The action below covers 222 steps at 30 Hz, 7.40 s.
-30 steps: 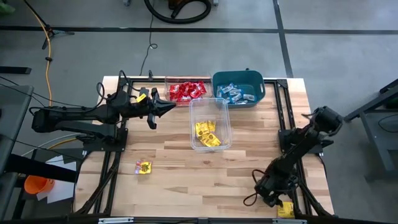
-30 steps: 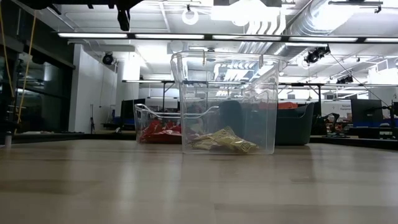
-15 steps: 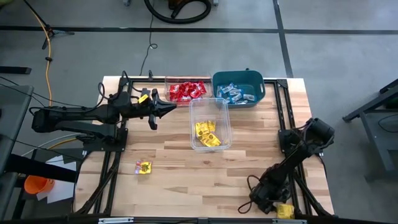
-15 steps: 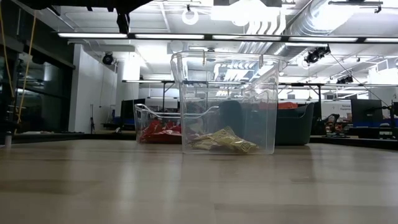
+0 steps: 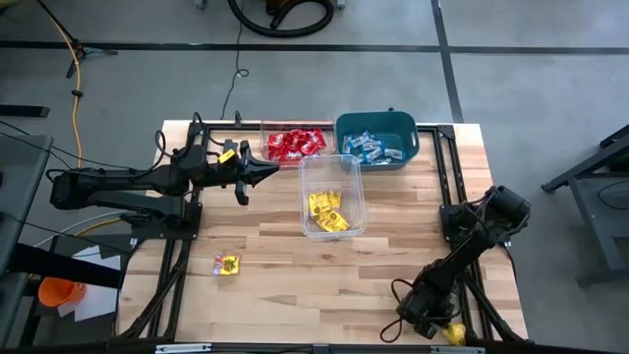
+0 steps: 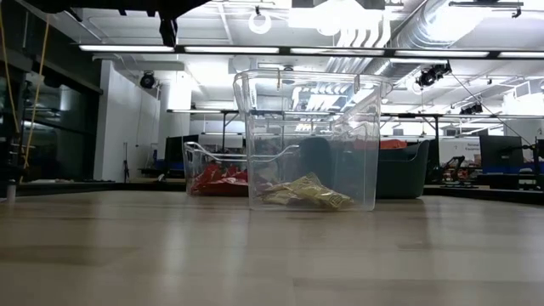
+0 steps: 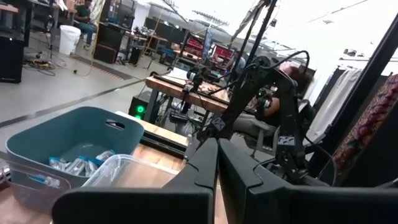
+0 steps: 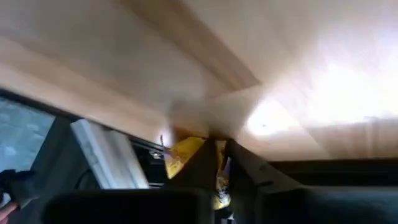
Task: Sort candy
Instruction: Put the yellow candy into the transparent container, then return to Home Position
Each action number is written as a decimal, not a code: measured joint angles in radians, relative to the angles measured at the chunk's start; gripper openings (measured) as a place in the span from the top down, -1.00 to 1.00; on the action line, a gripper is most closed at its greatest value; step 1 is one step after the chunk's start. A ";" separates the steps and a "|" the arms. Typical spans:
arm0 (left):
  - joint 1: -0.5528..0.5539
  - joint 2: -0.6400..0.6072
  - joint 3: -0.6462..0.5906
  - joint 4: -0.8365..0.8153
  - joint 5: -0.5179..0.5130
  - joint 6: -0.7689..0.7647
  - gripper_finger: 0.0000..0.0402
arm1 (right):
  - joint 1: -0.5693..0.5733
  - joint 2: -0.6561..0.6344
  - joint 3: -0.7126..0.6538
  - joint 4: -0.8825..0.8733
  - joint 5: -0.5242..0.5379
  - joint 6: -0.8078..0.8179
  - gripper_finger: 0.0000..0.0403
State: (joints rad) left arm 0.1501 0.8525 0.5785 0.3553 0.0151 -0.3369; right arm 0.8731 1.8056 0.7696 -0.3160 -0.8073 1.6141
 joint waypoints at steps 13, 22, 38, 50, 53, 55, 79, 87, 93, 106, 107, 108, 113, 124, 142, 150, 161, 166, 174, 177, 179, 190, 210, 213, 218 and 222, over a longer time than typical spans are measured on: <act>0.000 0.000 0.000 0.064 -0.005 0.017 1.00 | -0.242 -0.334 0.000 0.107 0.341 -0.448 0.99; 0.000 0.000 0.000 0.168 -0.005 0.017 1.00 | -0.498 -0.600 0.001 0.393 0.578 -0.952 1.00; 0.000 0.000 0.000 0.167 -0.005 0.034 1.00 | -0.829 -0.757 0.002 0.956 0.815 -1.596 1.00; 0.000 0.000 0.000 0.167 -0.005 0.061 1.00 | -0.856 -0.757 0.002 0.897 0.815 -1.596 1.00; 0.000 0.000 0.000 0.167 -0.005 0.062 1.00 | -0.856 -0.757 0.002 0.898 0.831 -1.555 1.00; 0.000 0.000 0.000 0.167 -0.005 0.062 1.00 | -0.862 -0.757 0.004 0.882 0.865 -1.488 1.00; 0.000 0.000 0.001 0.166 -0.004 0.061 1.00 | -0.998 -0.351 0.457 -0.076 0.852 -1.408 0.17; -0.045 0.012 0.156 -0.177 0.001 0.123 1.00 | -1.011 -0.386 0.604 -0.285 0.852 -1.442 -0.36; -0.126 0.120 0.376 -0.652 -0.012 0.188 0.98 | -1.018 -0.435 0.723 -0.478 0.882 -1.451 -0.41; -0.476 0.183 0.361 -1.150 -0.096 -0.176 0.30 | -1.017 -0.561 0.746 -0.769 1.025 -1.378 -0.41; -0.505 0.183 0.343 -1.167 -0.102 -0.207 0.25 | -1.017 -0.572 0.743 -0.784 1.026 -1.360 -0.41; -0.535 0.184 0.325 -1.177 -0.103 -0.236 0.20 | -1.017 -0.583 0.737 -0.793 1.026 -1.344 -0.41; -0.630 0.206 0.213 -1.164 -0.103 -0.323 -0.01 | -1.017 -0.615 0.712 -0.827 1.035 -1.300 -0.41; -0.710 0.375 0.084 -1.144 -0.054 -0.395 -0.17 | -1.016 -0.623 0.701 -0.848 1.042 -1.301 -0.41; -0.762 0.537 0.051 -1.017 -0.030 -0.471 0.66 | -1.016 -0.622 0.700 -0.856 1.087 -1.319 -0.41; -0.681 0.300 0.206 -1.126 -0.105 -0.307 0.96 | -1.016 -0.622 0.700 -0.854 1.089 -1.325 -0.41; -0.344 0.108 0.380 -0.675 -0.576 0.232 0.99 | -1.016 -0.622 0.700 -0.765 1.089 -1.364 -0.41; -0.171 0.145 0.380 -0.408 -0.425 0.326 1.00 | -1.016 -0.622 0.700 -0.649 1.087 -1.395 -0.41; -0.043 0.239 0.351 -0.283 -0.117 0.262 1.00 | -1.016 -0.622 0.700 -0.539 0.974 -1.459 -0.41; -0.037 0.275 0.317 -0.154 -0.101 0.257 1.00 | -1.016 -0.622 0.700 -0.539 0.959 -1.462 -0.41; -0.032 0.302 0.301 -0.091 -0.101 0.244 1.00 | -1.016 -0.622 0.700 -0.539 0.957 -1.461 -0.41; -0.032 0.377 0.282 0.054 -0.105 0.238 0.99 | -1.016 -0.622 0.700 -0.539 0.954 -1.458 -0.41; -0.030 0.613 0.532 -0.138 -0.174 0.343 0.34 | -1.016 -0.622 0.700 -0.519 0.954 -1.462 -0.41; -0.034 0.582 0.542 -0.267 -0.174 0.322 0.19 | -1.016 -0.622 0.700 -0.520 0.954 -1.457 -0.41; -0.033 0.437 0.550 -0.529 -0.112 0.268 0.13 | -1.016 -0.622 0.700 -0.618 0.951 -1.434 -0.41; -0.032 0.346 0.532 -0.678 -0.104 0.268 0.20 | -1.016 -0.619 0.700 -0.704 0.942 -1.427 -0.41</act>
State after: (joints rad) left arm 0.1177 1.1983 1.1100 -0.3226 -0.0886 -0.0689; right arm -0.1432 1.1869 1.4696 -1.0204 0.1352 0.1871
